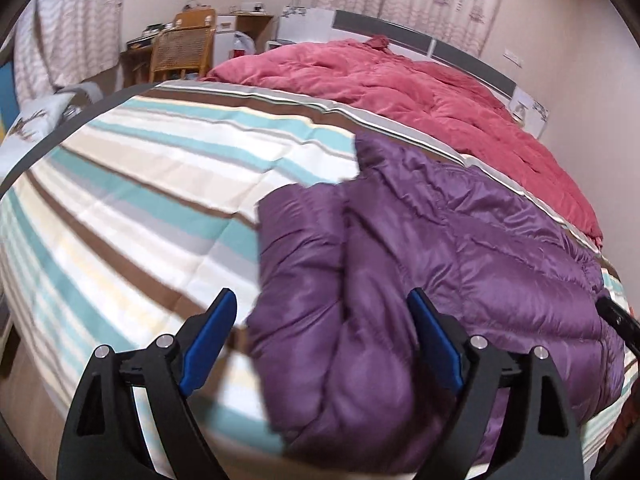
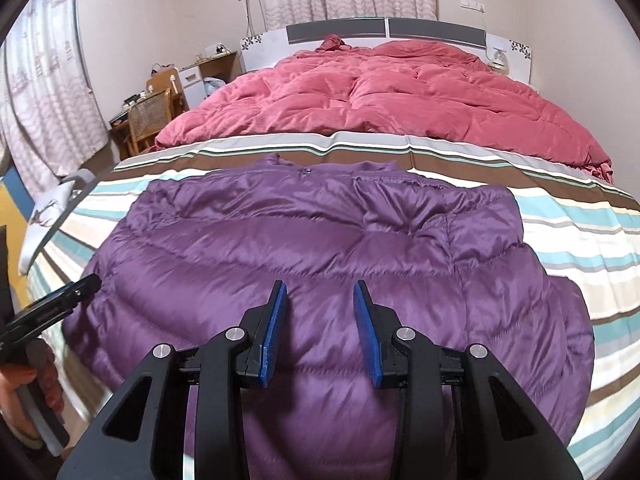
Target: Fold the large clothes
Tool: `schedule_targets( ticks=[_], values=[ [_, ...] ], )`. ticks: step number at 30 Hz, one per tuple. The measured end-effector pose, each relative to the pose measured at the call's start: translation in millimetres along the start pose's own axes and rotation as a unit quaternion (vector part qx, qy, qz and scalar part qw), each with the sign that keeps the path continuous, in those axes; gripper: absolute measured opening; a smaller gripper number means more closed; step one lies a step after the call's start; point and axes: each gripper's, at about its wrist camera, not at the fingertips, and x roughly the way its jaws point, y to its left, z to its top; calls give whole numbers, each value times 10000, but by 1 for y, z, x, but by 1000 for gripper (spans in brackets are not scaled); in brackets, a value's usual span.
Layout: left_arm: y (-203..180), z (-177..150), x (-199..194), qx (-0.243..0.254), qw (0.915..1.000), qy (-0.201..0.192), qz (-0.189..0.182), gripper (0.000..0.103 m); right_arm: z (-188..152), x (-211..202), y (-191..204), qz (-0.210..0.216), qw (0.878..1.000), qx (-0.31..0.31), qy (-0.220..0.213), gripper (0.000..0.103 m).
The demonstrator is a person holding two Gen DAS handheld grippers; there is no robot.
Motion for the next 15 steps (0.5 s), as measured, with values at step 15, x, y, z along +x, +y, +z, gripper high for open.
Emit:
schedule_targets(
  ticks=[15],
  values=[
    [10, -33, 14, -933, 9867, 550, -1211, 69, -33, 6, 16, 253, 9991, -108, 330, 26]
  ],
)
